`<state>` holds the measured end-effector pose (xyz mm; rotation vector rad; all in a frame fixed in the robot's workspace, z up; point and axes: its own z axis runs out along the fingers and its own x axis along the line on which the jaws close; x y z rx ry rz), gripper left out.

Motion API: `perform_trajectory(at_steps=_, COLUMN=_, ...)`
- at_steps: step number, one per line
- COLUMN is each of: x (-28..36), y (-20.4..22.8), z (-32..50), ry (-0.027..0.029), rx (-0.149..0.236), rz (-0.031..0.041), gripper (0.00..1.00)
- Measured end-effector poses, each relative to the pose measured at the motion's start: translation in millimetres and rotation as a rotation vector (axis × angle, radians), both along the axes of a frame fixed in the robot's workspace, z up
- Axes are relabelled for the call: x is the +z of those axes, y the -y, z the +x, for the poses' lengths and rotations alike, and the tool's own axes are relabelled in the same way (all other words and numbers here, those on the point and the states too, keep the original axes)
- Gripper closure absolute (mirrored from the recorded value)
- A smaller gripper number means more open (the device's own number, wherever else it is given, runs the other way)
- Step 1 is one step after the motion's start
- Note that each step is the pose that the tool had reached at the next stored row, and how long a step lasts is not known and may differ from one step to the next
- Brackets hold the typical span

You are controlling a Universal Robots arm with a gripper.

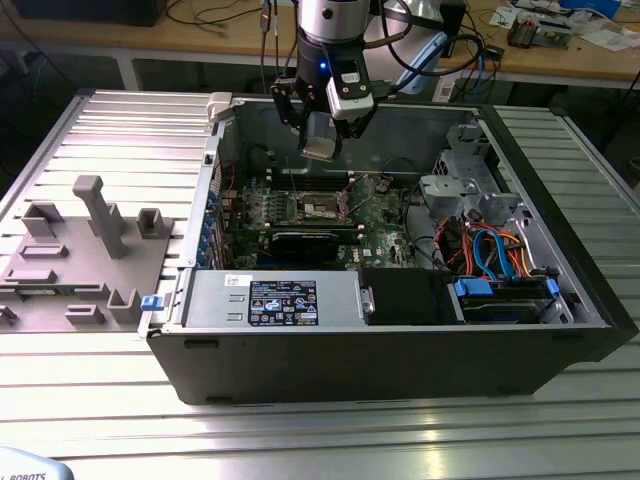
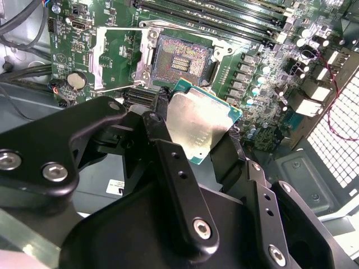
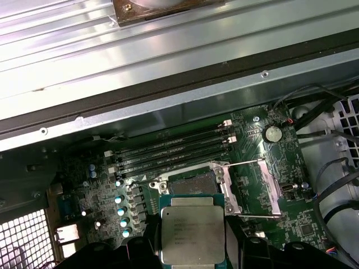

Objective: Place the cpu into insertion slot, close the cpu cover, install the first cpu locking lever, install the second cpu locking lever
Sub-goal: 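Place the cpu into insertion slot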

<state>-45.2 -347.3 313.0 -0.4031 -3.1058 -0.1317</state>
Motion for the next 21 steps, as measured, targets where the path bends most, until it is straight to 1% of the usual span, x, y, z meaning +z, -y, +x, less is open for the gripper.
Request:
perform_trajectory(at_steps=7, x=-0.1, y=0.0, z=0.0, ry=0.0000, rx=-0.005, rz=0.0000, gripper=0.45)
perform_trajectory(at_steps=21, x=-0.6, y=0.0, z=0.0, ry=0.0000, rx=-0.026, rz=0.0000, gripper=0.45)
